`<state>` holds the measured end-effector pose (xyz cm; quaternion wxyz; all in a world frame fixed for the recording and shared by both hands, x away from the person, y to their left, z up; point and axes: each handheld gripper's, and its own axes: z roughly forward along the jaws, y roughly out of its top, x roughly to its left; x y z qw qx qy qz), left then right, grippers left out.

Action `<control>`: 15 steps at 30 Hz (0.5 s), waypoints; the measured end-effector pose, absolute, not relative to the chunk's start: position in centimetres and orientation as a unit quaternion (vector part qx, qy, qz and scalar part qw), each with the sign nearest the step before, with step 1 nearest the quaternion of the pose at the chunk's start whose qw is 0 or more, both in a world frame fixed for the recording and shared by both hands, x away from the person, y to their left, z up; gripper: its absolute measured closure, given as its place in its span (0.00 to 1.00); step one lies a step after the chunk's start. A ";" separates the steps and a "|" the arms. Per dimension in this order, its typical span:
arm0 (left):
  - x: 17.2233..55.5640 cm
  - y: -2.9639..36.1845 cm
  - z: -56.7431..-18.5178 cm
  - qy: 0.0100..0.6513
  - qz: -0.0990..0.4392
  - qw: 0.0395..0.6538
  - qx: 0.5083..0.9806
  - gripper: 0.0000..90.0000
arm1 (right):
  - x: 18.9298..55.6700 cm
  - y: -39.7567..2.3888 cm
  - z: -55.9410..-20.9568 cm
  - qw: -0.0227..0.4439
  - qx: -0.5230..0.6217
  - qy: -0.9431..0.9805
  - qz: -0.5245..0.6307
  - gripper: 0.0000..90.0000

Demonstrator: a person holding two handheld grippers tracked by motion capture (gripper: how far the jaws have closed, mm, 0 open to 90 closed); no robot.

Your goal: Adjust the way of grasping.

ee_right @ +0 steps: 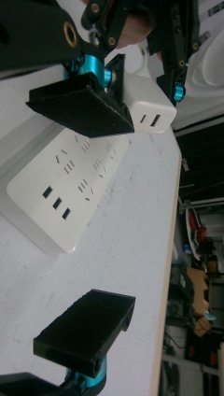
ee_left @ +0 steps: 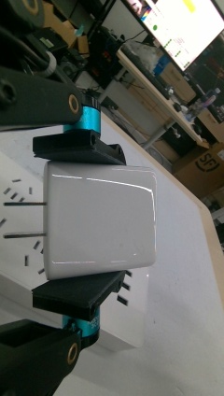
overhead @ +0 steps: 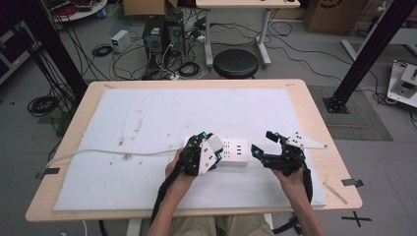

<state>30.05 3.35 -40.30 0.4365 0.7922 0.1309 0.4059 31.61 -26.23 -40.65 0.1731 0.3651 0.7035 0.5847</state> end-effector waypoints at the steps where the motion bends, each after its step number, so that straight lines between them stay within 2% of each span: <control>1: 30.0 3.2 -40.3 0.126 0.410 0.434 0.792 0.47 | 31.7 -26.2 -40.7 0.167 0.366 0.704 0.585 0.17; 3: 29.8 3.0 -40.5 0.119 0.414 0.434 0.791 0.47 | 31.8 -26.1 -40.7 0.146 0.372 0.704 0.586 0.18; 7: 29.6 2.6 -40.7 0.096 0.429 0.439 0.783 0.47 | 32.3 -25.8 -40.6 0.074 0.362 0.713 0.596 0.18; 15: 29.2 2.4 -40.8 0.056 0.446 0.449 0.772 0.47 | 33.2 -24.3 -40.1 0.001 0.318 0.742 0.591 0.21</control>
